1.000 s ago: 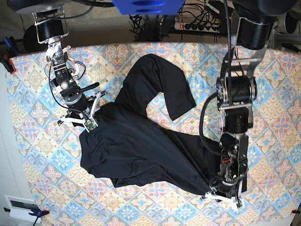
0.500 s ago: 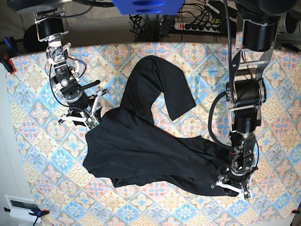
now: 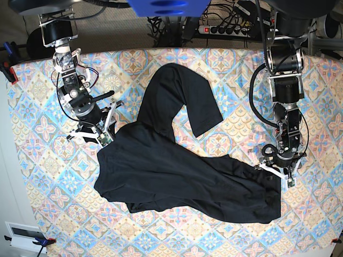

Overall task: Layout the t-shirt on the table in an organized manner, then fold the t-shirt properly
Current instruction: 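Pull the grasped fabric with the left gripper away from the right gripper, then drag the shirt edge with the left gripper outward, stretching it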

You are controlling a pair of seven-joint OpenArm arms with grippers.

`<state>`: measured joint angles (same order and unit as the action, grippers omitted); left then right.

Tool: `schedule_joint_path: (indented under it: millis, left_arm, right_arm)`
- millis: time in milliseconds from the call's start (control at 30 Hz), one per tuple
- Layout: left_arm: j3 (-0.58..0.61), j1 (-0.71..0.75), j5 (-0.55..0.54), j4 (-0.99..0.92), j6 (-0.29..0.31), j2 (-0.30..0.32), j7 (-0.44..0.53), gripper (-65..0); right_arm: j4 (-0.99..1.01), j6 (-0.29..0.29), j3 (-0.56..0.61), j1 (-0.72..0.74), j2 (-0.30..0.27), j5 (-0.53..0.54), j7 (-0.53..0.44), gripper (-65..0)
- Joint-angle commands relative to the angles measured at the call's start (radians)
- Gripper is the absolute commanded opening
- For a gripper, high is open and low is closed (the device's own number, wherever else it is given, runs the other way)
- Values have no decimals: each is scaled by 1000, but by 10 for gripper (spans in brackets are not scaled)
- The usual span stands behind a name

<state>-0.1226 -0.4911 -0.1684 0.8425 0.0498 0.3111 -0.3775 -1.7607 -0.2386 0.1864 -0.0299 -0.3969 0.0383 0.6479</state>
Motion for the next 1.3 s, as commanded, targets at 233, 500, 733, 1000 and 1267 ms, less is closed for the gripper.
schedule_joint_path:
  millis: [233,500,733,1000,1267]
  left_arm:
    - [123,-93,7,-139,8,-8,93,-271]
    - [251,-117,7,-190,6,-7,125,-271]
    - [252,-117,7,-190,6,20,125,-300]
    - [245,-117,3,-190,0,78,128,-649]
    - [245,-41,-62,11,42,86,12,-650]
  right_arm:
    - [-23,6,-6,14,-10,4,-23,-462]
    - [-34,6,-8,2,-10,4,-3,-462]
    - [-34,6,-8,2,-10,4,-3,-462]
    - [-34,6,-8,2,-10,4,-1,-462]
    - [-32,6,-8,2,-10,4,-1,-462]
